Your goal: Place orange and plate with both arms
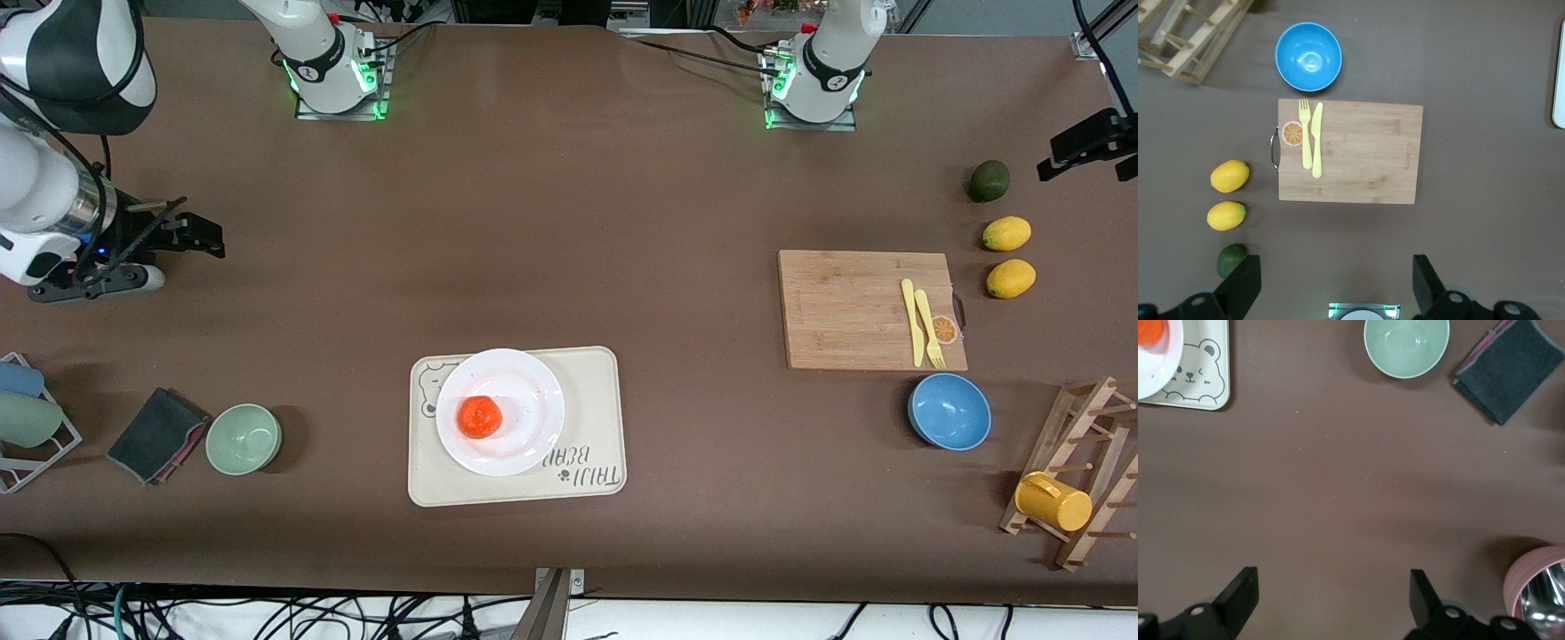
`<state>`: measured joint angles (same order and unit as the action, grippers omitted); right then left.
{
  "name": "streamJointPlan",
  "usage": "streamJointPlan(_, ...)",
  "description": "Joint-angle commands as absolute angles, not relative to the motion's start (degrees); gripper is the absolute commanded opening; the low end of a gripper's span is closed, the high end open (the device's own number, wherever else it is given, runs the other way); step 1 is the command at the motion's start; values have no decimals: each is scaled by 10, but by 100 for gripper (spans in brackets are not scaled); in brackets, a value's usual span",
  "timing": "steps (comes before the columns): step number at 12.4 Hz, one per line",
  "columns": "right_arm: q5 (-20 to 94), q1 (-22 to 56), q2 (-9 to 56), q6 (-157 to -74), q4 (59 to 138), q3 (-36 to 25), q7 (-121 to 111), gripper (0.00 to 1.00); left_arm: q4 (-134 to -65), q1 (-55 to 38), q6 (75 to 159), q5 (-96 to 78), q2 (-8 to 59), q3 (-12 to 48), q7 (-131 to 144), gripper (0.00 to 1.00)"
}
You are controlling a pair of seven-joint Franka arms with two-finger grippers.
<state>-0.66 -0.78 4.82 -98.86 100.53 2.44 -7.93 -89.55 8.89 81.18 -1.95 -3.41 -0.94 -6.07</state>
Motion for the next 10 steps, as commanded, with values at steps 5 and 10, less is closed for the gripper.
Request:
streamJointPlan(5, 17, -7, 11, -942, 993, 8, -69, 100, -881, 89, 747, 9, -41, -19, -43, 100)
streamJointPlan(10, 16, -6, 9, -877, 930, 11, -71, 100, -879, 78, 746, -14, 15, -16, -29, 100)
